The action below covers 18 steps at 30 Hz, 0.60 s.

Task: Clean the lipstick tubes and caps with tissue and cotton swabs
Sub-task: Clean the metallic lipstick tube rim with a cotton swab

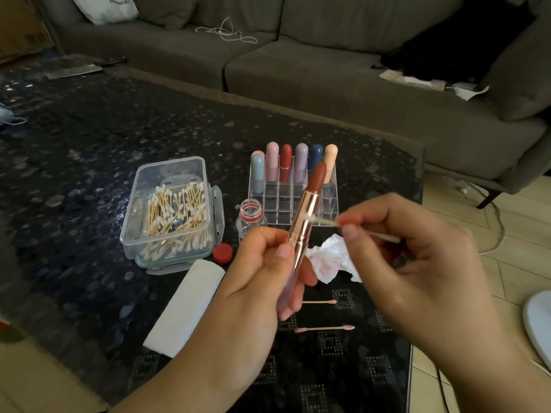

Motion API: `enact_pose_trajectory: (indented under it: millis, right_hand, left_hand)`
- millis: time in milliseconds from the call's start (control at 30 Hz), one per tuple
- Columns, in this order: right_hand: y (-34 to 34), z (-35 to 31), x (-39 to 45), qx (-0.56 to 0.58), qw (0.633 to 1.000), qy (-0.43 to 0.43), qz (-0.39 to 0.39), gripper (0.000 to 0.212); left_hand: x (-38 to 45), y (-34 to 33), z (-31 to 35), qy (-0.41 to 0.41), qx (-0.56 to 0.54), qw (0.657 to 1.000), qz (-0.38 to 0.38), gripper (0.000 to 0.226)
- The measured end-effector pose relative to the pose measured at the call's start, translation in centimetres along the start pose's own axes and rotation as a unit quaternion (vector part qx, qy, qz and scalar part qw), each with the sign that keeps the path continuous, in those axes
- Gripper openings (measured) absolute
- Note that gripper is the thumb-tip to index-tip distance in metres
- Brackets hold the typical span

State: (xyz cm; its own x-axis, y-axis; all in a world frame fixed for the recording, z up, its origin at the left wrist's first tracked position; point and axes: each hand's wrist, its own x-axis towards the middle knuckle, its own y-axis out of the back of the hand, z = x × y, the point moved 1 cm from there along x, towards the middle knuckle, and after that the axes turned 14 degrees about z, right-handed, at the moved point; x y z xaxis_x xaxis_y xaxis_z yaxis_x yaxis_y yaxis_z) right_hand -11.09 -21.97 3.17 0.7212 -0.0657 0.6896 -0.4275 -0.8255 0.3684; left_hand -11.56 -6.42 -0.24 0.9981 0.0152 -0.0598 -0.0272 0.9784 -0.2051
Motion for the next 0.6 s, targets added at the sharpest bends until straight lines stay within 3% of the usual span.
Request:
enact_pose_trajectory:
  millis: [100, 233, 367, 500, 600]
  right_hand:
    - [0.18, 0.05, 0.31, -0.011, 1.000, -0.003, 0.027, 0.010]
    - [-0.04, -0.03, -0.02, 0.001, 1.000, 0.002, -0.018, 0.011]
    - [0.07, 0.00, 0.25, -0.015, 0.999, -0.005, 0.032, 0.010]
    - [-0.22, -0.03, -0.06, -0.023, 1.000, 0.002, -0.012, 0.005]
    - [-0.25, -0.06, -0.02, -0.030, 1.000, 0.009, 0.002, 0.007]
  left_hand:
    - [-0.01, -0.18, -0.14, -0.016, 0.015, 1.000, 0.003, 0.019]
    - [0.06, -0.42, -0.28, -0.028, 0.031, 0.999, 0.019, 0.026]
    - [0.02, -0.50, -0.10, -0.038, 0.058, 0.997, 0.042, 0.033]
    - [-0.02, -0.28, -0.29, -0.065, 0.109, 0.990, 0.065, 0.042]
    - [0.03, -0.15, -0.41, -0.082, 0.136, 0.985, 0.074, 0.036]
